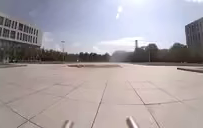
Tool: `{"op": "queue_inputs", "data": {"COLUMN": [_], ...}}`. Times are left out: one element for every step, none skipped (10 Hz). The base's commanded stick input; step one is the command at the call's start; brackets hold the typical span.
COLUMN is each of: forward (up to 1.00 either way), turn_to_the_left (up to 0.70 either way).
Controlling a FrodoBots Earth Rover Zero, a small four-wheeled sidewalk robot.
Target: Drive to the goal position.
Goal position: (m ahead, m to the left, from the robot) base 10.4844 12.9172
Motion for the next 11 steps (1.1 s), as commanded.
{"op": "queue_inputs", "data": {"forward": [0.70, 0.70, 0.70, 0.70, 0.70, 0.70, 0.70, 0.70, 0.70, 0.70, 0.70], "turn_to_the_left": [0.00, 0.00, 0.00, 0.00, 0.00, 0.00, 0.00, 0.00, 0.00, 0.00, 0.00]}}
